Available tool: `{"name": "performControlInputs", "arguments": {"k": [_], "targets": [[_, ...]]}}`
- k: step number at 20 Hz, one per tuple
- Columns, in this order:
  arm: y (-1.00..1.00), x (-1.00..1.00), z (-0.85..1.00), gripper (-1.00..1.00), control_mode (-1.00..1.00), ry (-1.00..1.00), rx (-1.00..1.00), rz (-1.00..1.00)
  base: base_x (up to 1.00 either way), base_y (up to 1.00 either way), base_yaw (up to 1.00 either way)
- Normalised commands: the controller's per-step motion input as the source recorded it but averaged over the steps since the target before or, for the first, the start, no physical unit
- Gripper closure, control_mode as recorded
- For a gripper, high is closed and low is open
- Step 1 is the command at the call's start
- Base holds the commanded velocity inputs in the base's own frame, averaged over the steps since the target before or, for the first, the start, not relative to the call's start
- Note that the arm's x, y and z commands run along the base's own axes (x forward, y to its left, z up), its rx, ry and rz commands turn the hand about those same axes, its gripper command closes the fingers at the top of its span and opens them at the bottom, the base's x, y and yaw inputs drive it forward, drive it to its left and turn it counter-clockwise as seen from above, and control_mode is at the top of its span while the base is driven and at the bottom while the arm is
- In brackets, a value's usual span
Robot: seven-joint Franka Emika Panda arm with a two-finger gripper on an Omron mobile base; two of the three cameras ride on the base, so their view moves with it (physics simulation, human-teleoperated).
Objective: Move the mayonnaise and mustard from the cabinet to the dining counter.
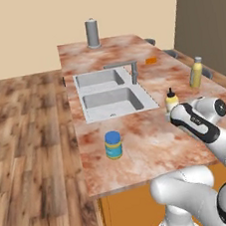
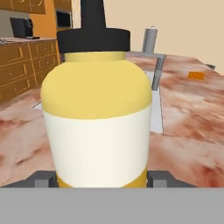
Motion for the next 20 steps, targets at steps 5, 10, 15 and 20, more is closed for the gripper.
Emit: {"name": "performControlInputs", "arguments": {"k": [5, 10, 15, 20], "targets": [[-0.19, 0.24, -0.13, 1.0, -1.0, 0.02, 0.0, 0.0, 0.0, 0.0, 0.0], [-0.02, 0.28, -0.25, 1.0, -1.0, 0.0, 0.0, 0.02, 0.0, 0.0, 0.0], [0.0, 0.18, -0.23, 1.0, -1.0, 0.01, 0.0, 0.13, 0.0, 0.0, 0.0], [0.0, 0.11, -0.26, 1.0, -1.0, 0.0, 0.0, 0.18, 0.0, 0.0, 0.0]]}}
